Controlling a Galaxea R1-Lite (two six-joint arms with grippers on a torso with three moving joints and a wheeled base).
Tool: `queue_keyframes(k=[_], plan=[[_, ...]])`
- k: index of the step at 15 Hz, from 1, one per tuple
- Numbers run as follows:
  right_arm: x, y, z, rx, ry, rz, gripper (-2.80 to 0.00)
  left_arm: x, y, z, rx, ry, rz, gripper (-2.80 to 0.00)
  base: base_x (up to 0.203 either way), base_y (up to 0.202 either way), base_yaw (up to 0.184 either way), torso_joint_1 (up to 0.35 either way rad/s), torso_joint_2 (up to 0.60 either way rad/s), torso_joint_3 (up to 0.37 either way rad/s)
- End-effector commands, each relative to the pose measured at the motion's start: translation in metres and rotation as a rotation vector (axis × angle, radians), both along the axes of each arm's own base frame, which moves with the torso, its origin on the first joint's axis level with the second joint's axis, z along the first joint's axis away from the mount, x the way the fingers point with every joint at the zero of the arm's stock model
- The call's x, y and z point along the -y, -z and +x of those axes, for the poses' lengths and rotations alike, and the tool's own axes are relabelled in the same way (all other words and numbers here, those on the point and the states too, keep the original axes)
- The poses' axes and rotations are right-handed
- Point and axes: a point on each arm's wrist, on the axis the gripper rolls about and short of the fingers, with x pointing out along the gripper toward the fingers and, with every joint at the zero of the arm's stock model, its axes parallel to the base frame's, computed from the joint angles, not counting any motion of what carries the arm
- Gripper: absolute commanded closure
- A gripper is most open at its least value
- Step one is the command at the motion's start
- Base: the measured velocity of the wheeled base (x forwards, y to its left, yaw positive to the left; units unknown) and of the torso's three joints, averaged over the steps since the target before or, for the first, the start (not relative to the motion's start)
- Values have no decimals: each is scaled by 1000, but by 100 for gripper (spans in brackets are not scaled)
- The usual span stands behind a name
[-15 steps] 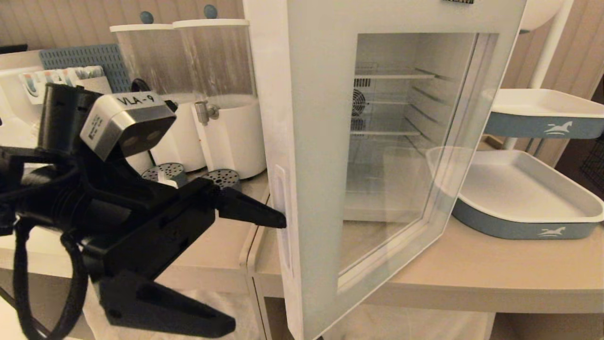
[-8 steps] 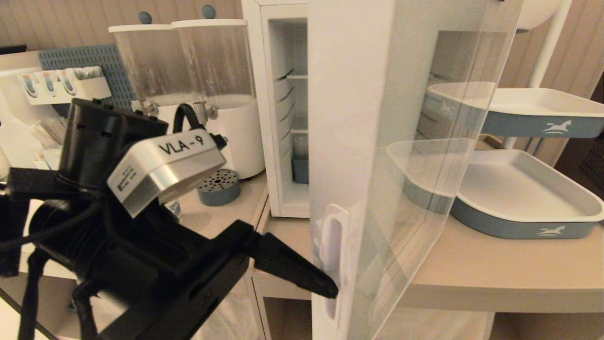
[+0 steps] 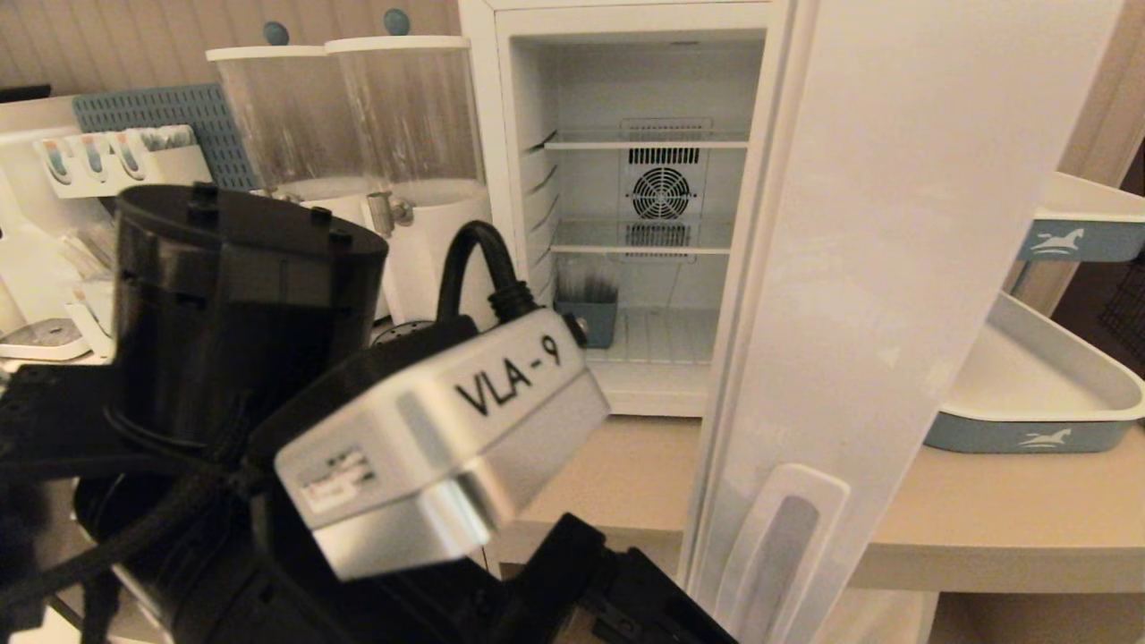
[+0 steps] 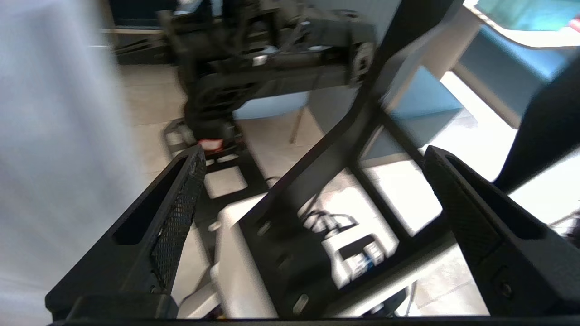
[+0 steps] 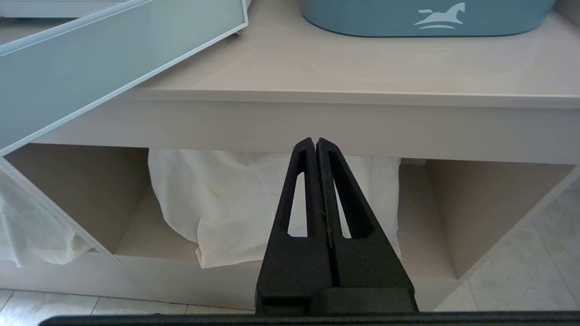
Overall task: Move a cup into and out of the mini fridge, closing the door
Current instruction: Open the freezer door
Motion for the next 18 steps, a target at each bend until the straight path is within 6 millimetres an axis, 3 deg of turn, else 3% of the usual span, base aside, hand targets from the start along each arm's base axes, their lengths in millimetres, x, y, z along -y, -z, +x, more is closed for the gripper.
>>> queue_keyframes(k=[1, 3, 7, 10, 12, 14, 16, 18], plan=[[0, 0, 0, -3, 0, 0, 0, 18, 1, -19, -19, 39, 7, -280, 0, 0, 0, 0, 0, 0], [0, 0, 0, -4, 0, 0, 0, 31, 2, -31, -22, -3, -8, -280, 0, 0, 0, 0, 0, 0], [0, 0, 0, -4, 0, 0, 0, 20, 9, -29, -19, -37, -19, -280, 0, 0, 0, 0, 0, 0], [0, 0, 0, -4, 0, -2, 0, -4, -3, -32, -5, -61, -62, -280, 0, 0, 0, 0, 0, 0], [0, 0, 0, -4, 0, -2, 0, -40, -26, -49, 15, -69, -134, -280, 0, 0, 0, 0, 0, 0], [0, 0, 0, -3, 0, -2, 0, -73, -36, -60, 20, -111, -157, -280, 0, 0, 0, 0, 0, 0], [0, 0, 0, -3, 0, -2, 0, -88, -33, -49, 21, -234, -142, -280, 0, 0, 0, 0, 0, 0], [0, 0, 0, -3, 0, -2, 0, -87, -25, -28, 19, -309, -106, -280, 0, 0, 0, 0, 0, 0]])
